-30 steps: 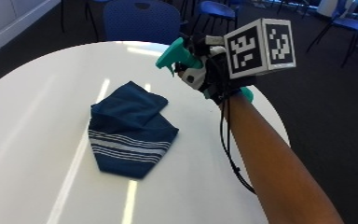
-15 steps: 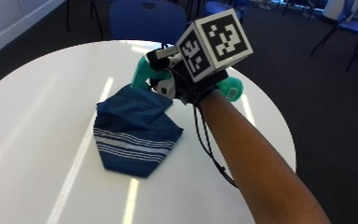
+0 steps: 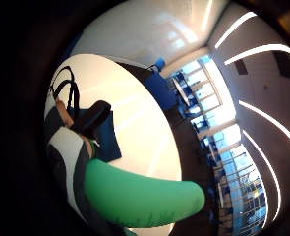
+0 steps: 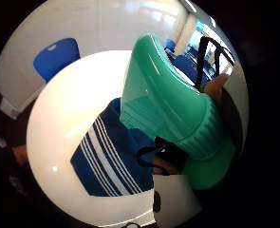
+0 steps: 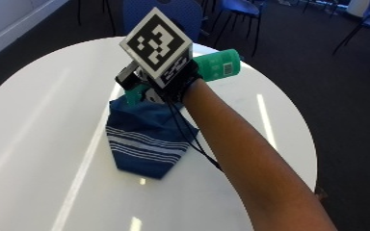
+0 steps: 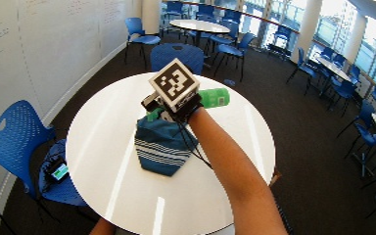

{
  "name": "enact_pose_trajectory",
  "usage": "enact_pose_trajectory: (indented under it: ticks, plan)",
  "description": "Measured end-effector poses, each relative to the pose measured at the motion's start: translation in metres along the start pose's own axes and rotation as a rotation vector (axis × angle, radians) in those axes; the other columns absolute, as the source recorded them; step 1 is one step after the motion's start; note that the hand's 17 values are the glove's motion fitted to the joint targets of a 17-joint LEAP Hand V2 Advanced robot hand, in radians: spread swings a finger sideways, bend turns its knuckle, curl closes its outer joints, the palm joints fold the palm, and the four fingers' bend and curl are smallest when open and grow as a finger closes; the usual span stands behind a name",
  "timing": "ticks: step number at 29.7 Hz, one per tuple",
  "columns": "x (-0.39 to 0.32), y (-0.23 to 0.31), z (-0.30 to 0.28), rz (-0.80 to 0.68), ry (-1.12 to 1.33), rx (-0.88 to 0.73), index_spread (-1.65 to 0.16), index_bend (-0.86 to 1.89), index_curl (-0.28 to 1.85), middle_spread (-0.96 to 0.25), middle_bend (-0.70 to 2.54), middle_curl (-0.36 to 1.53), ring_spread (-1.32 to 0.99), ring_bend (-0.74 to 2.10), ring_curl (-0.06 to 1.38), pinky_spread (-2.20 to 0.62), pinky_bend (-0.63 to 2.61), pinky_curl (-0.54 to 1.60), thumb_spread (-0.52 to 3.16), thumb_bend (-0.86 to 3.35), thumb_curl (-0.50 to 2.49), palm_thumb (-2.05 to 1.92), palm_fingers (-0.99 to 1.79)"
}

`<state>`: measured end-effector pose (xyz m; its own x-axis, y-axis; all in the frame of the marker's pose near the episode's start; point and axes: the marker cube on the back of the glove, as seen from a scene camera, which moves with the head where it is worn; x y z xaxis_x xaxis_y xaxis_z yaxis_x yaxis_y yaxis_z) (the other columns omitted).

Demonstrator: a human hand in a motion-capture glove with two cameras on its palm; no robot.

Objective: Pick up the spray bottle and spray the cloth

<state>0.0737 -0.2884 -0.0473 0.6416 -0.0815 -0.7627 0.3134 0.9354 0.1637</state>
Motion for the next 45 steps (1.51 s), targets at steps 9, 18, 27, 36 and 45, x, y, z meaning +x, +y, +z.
enact_pose_trajectory:
  ticks: [9, 18, 27, 36, 45]
  plan:
    - [-0.02, -0.001, 0.012, -0.102, 0.086, -0.033, -0.31, 0.2, 0.53, -0.11, 0.45, 0.49, -0.15, 0.59, 0.45, -0.17, 0.41, 0.38, 0.48, -0.04, 0.75, 0.83, 1.32]
    - [-0.016, -0.002, 0.008, -0.107, 0.102, -0.025, -0.31, 0.2, 0.53, -0.11, 0.45, 0.49, -0.15, 0.59, 0.45, -0.17, 0.41, 0.38, 0.48, -0.04, 0.76, 0.83, 1.33]
    - [-0.01, -0.001, 0.001, -0.098, 0.101, -0.009, -0.31, 0.2, 0.53, -0.11, 0.45, 0.49, -0.15, 0.58, 0.45, -0.17, 0.41, 0.38, 0.47, -0.04, 0.76, 0.83, 1.33]
    - [-0.017, -0.007, -0.007, -0.094, 0.06, 0.025, -0.32, 0.2, 0.53, -0.12, 0.45, 0.49, -0.15, 0.58, 0.45, -0.17, 0.42, 0.38, 0.47, -0.04, 0.76, 0.83, 1.33]
    - [-0.036, -0.018, -0.015, -0.027, -0.116, 0.066, -0.32, 0.19, 0.53, -0.12, 0.45, 0.49, -0.15, 0.58, 0.45, -0.17, 0.42, 0.38, 0.48, -0.04, 0.76, 0.82, 1.33]
